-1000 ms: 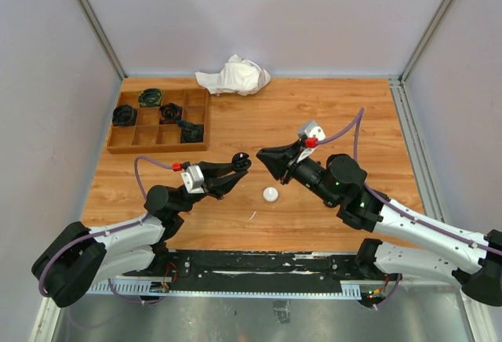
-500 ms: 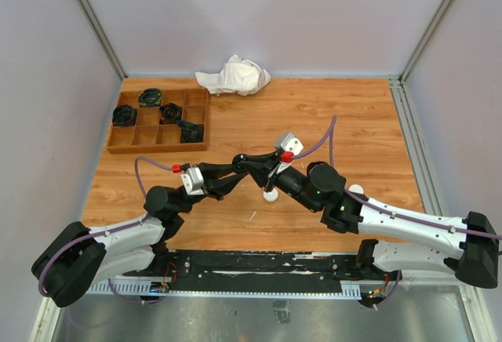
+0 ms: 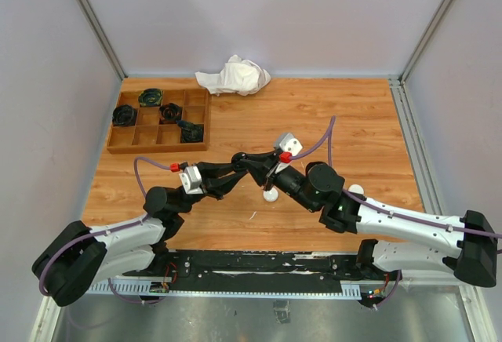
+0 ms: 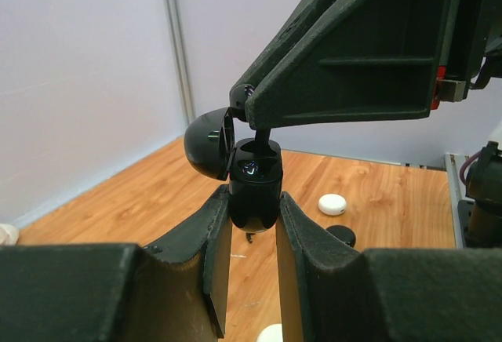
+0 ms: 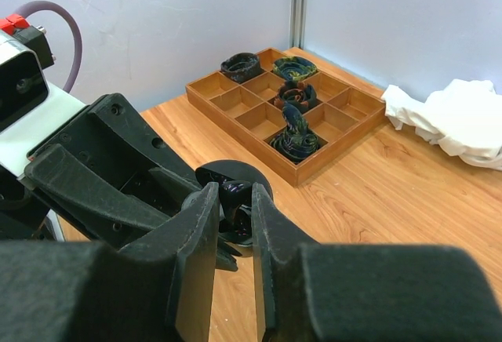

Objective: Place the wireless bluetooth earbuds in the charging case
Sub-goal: Place the earbud in the charging case.

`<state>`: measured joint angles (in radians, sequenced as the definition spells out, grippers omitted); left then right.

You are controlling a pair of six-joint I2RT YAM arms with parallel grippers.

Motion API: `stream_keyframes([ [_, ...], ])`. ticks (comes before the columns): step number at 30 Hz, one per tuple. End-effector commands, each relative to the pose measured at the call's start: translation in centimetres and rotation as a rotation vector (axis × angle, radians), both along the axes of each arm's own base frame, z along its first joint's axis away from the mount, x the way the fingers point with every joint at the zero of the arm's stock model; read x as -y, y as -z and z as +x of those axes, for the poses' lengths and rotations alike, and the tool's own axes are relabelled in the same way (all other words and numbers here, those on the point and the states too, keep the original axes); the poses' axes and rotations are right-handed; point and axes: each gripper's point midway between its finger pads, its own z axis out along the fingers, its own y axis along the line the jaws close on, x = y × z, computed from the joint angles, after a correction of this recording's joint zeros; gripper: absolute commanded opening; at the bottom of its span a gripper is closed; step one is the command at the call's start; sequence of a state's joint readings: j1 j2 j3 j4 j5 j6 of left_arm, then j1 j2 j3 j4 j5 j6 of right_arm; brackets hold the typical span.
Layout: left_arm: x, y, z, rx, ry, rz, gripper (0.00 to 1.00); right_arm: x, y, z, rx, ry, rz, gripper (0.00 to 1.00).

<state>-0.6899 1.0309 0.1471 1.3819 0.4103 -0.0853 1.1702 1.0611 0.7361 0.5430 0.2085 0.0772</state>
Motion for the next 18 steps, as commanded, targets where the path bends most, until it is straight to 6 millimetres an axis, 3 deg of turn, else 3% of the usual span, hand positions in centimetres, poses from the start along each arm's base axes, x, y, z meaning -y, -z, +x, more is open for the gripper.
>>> stream_keyframes([
  [1,-0.22,-1.18,-0.26,0.032,-0.003,-0.041,0.00,-0.81,-0.97,-0.77,0.008,-0.037,0.021,0.21],
  [12,-0.35,-1.28,0.00,0.026,-0.018,-0.048,0.00,-1.02,-0.47,-0.76,-0.013,-0.034,0.013,0.22],
  [18,-0.47,-0.70,0.32,0.017,-0.037,-0.036,0.00,-0.67,-0.46,-0.36,-0.013,-0.005,-0.001,0.38],
])
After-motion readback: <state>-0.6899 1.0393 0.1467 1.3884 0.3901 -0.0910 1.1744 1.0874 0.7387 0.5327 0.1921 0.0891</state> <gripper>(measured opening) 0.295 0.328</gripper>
